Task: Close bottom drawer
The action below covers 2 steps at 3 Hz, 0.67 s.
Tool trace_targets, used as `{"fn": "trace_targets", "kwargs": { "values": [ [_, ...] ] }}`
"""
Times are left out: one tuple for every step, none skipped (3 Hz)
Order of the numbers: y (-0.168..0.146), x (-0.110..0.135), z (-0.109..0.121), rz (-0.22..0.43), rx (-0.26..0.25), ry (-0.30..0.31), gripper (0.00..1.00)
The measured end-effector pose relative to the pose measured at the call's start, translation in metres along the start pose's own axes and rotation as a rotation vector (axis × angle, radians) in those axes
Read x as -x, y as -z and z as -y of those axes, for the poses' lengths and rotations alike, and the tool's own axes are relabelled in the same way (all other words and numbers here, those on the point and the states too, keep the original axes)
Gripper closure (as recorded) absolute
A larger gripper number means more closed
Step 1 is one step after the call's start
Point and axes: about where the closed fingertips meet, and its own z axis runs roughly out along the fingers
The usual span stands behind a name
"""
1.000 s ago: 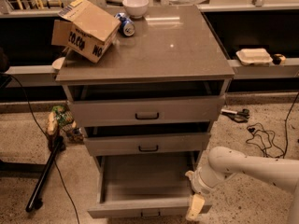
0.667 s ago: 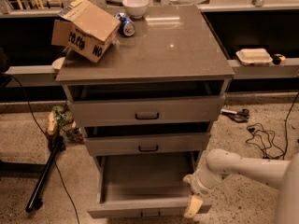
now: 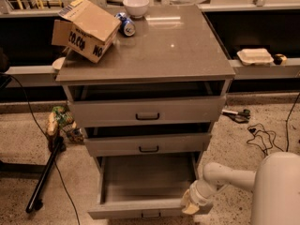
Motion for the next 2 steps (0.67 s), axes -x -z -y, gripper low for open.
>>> {"fn": "trace_targets", "kwargs": {
  "values": [
    [-0.0109, -0.0058, -0.0035, 0.009, -0.040, 0.030, 0.84],
    [-0.0124, -0.0057, -0.0044, 0.009, -0.041, 0.030, 1.00]
  ]
}}
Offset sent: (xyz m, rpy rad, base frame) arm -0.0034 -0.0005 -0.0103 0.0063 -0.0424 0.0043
